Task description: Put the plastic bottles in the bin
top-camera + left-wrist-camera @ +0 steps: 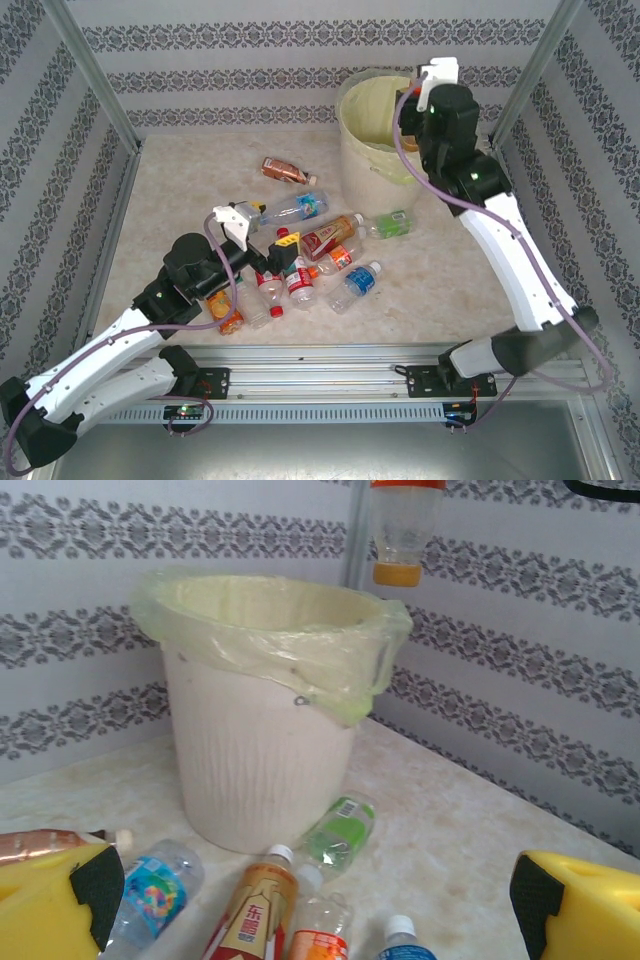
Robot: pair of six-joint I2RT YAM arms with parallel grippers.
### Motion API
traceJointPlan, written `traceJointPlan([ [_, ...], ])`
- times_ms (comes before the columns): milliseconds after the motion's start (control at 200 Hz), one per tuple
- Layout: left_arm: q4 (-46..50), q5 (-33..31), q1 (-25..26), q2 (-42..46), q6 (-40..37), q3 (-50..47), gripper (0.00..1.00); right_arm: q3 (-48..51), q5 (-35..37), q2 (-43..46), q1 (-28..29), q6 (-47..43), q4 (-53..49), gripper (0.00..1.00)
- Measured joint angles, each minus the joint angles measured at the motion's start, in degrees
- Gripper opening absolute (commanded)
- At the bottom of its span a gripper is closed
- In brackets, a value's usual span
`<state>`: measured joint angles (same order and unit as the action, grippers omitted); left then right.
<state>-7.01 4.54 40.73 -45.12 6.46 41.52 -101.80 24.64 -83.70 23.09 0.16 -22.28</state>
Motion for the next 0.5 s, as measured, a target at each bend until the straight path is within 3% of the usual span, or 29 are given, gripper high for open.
traceJointPlan([
  [500, -0.72, -6.34, 0.00, 0.15, -1.49, -1.42, 1.00, -18.27, -14.64, -21.49, -6.91, 3.26, -14.99, 0.57],
])
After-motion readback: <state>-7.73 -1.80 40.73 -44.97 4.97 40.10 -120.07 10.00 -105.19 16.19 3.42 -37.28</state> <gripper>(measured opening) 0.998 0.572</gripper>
